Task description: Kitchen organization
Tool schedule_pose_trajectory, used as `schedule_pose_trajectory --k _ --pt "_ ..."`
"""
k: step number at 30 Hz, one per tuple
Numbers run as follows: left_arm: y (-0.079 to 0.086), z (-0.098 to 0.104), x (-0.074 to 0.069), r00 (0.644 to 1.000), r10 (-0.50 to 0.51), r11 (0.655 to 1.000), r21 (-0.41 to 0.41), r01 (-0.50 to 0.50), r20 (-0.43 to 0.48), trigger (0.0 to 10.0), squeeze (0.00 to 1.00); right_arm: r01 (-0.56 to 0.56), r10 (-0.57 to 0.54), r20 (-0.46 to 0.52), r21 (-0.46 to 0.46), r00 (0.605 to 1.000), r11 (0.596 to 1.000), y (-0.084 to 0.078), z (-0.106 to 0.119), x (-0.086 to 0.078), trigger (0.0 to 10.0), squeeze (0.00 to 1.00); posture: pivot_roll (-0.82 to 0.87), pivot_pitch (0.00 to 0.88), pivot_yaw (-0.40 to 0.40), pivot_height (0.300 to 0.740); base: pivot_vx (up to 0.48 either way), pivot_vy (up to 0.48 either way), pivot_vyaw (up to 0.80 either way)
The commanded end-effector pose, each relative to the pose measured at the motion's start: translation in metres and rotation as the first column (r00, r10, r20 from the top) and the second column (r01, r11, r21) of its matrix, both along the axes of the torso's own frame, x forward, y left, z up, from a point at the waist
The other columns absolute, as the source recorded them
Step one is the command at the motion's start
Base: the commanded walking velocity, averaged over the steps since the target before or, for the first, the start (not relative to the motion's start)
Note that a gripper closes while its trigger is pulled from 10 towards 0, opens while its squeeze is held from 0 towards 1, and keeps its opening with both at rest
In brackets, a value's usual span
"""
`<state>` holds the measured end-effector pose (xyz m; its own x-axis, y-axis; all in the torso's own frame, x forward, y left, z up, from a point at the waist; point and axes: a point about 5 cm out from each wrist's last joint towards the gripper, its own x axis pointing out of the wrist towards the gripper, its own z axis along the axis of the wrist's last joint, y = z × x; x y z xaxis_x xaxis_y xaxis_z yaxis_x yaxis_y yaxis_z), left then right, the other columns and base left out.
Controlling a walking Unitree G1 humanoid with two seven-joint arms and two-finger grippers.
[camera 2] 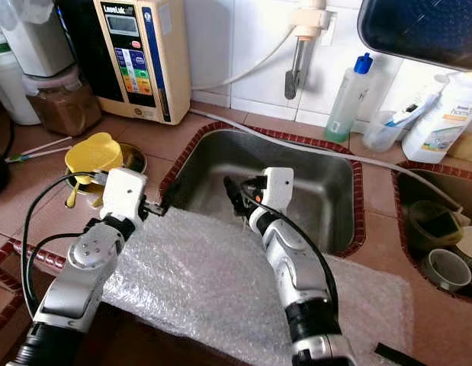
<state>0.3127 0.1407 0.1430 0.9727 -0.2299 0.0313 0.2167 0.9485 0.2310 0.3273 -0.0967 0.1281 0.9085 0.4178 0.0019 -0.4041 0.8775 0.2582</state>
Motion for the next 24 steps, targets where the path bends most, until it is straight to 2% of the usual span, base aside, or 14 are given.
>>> schedule_pose_trajectory --k 1,4,6,10,13,21,22,23,24 --pt "0.009 0.006 0.007 0.997 0.069 0.997 -0.028 -0.069 0.019 10.0 1.0 -0.059 0.059 0.047 -0.001 0.997 0.998 0.001 0.013 -0.008 10.0 1.0 -0.03 0.029 -0.025 0.74 0.0 0.0 0.0" --pt "0.019 0.011 0.012 0.991 0.133 0.988 -0.08 -0.13 0.03 10.0 1.0 -0.106 0.108 0.078 -0.026 0.991 0.994 0.0 0.02 -0.018 10.0 1.0 -0.04 0.022 -0.029 0.74 0.0 0.0 0.0" --pt "0.022 0.012 0.014 0.988 0.151 0.985 -0.087 -0.148 0.031 10.0 1.0 -0.105 0.106 0.078 -0.025 0.991 0.994 -0.003 0.021 -0.022 10.0 1.0 -0.04 0.022 -0.029 0.74 0.0 0.0 0.0" --pt "0.032 0.014 0.021 0.975 0.219 0.975 -0.055 -0.217 0.037 10.0 1.0 -0.118 0.118 0.06 -0.006 0.991 0.993 -0.009 0.022 -0.036 10.0 1.0 -0.05 0.02 -0.023 0.74 0.0 0.0 0.0" --pt "0.037 0.014 0.025 0.97 0.24 0.969 -0.062 -0.238 0.024 10.0 1.0 -0.125 0.125 0.05 -0.004 0.991 0.992 -0.01 0.023 -0.043 10.0 1.0 -0.05 0.022 -0.02 0.74 0.0 0.0 0.0" --pt "0.058 0.011 0.036 0.934 0.354 0.931 -0.078 -0.357 -0.048 10.0 1.0 -0.24 0.238 0.049 0.033 0.97 0.97 -0.005 0.031 -0.059 10.0 1.0 -0.06 0.034 -0.016 0.74 0.0 0.0 0.0" --pt "0.058 0.011 0.037 0.934 0.353 0.932 -0.072 -0.356 -0.05 10.0 0.54 -0.244 0.242 0.046 0.034 0.969 0.969 -0.005 0.031 -0.06 10.0 1.0 -0.06 0.036 -0.016 0.74 0.0 0.0 0.0" --pt "0.058 0.011 0.039 0.934 0.354 0.932 -0.067 -0.357 -0.056 10.0 0.0 -0.25 0.248 0.042 0.036 0.968 0.968 -0.004 0.032 -0.061 10.0 1.0 -0.06 0.036 -0.016 0.74 0.0 0.0 0.0" --pt "0.058 0.011 0.039 0.932 0.358 0.93 -0.067 -0.361 -0.059 10.0 0.0 -0.252 0.251 0.04 0.036 0.967 0.967 -0.004 0.032 -0.062 10.0 1.0 -0.06 0.038 -0.015 0.74 0.0 0.0 0.0"
